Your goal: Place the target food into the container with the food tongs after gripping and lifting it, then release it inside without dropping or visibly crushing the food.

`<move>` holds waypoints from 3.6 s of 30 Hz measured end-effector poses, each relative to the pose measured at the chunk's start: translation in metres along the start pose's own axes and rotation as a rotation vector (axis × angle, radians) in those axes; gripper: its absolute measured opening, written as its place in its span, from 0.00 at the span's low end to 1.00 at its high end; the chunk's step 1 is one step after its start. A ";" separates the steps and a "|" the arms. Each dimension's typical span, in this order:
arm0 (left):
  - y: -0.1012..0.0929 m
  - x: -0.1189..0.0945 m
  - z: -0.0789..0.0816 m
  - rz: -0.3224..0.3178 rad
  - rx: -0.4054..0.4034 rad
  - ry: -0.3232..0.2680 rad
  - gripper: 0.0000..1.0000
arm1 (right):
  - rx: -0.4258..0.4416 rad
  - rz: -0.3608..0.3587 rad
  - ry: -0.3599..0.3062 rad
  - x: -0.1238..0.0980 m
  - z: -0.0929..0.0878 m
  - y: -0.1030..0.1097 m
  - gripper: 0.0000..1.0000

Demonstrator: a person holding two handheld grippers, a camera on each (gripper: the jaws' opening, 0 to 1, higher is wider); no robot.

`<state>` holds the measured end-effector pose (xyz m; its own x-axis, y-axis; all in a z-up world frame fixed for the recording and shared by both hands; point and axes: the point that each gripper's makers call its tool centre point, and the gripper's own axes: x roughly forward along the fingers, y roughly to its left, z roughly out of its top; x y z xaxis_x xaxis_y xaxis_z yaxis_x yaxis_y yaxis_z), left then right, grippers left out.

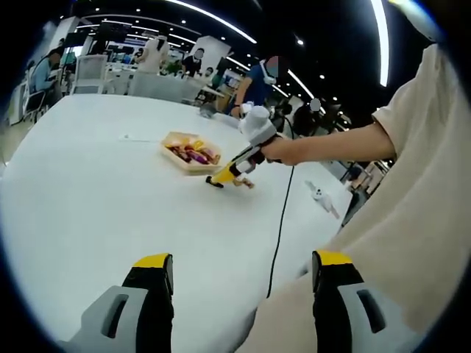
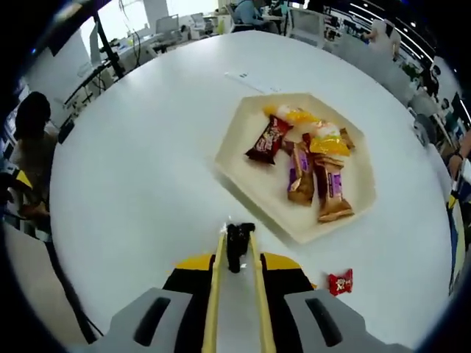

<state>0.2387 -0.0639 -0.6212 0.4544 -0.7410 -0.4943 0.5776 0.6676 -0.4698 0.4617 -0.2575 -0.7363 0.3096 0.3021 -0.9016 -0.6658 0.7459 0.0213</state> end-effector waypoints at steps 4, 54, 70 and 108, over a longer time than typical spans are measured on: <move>-0.002 0.002 0.000 -0.005 0.002 0.001 0.77 | 0.007 -0.006 -0.020 -0.006 0.004 0.000 0.23; -0.001 0.002 -0.001 0.002 -0.013 0.001 0.77 | 0.047 0.009 -0.119 0.003 0.020 0.013 0.23; 0.000 -0.005 -0.007 0.012 -0.012 0.003 0.77 | -0.051 -0.014 -0.073 0.019 0.024 0.022 0.26; -0.001 -0.001 -0.006 0.011 -0.016 0.003 0.77 | 0.031 0.030 -0.146 0.009 0.030 0.037 0.22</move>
<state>0.2341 -0.0636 -0.6248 0.4582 -0.7336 -0.5019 0.5617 0.6766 -0.4761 0.4602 -0.2093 -0.7309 0.3872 0.4059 -0.8278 -0.6552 0.7528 0.0627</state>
